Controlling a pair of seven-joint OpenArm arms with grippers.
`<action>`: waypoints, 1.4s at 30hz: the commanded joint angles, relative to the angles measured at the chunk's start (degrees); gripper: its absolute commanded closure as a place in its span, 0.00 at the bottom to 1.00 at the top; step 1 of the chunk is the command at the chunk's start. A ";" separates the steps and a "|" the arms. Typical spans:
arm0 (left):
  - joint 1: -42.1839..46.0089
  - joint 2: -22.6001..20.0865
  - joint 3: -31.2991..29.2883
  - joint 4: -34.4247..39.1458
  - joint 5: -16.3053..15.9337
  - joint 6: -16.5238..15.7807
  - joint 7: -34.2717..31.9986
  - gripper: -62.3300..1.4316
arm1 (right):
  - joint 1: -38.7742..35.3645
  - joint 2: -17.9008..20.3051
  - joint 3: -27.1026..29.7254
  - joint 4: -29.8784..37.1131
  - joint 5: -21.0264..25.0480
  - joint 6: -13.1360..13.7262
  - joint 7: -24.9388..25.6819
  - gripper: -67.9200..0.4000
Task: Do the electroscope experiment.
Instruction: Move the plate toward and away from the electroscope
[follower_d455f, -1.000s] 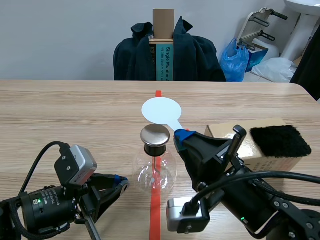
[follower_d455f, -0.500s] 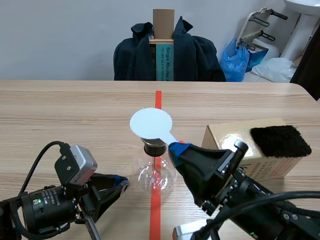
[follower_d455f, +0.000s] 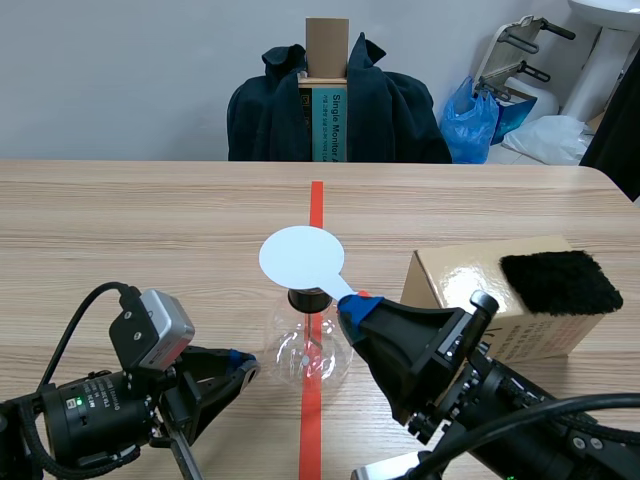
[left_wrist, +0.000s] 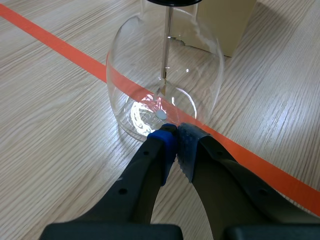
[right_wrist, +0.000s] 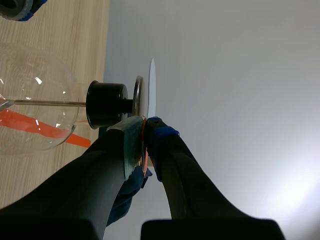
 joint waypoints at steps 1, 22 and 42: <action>-0.17 0.28 -0.31 0.83 -0.59 -0.09 -0.94 0.93 | 0.17 0.31 0.35 1.22 0.37 -0.79 0.13 0.98; -0.17 0.28 -0.31 0.83 -0.59 -0.09 -0.92 0.93 | 0.20 0.31 0.35 1.22 0.42 -0.90 -15.28 0.98; -0.17 0.28 -0.31 0.83 -0.59 -0.09 -0.92 0.93 | 0.20 0.31 0.33 1.22 0.44 -0.87 -10.32 0.98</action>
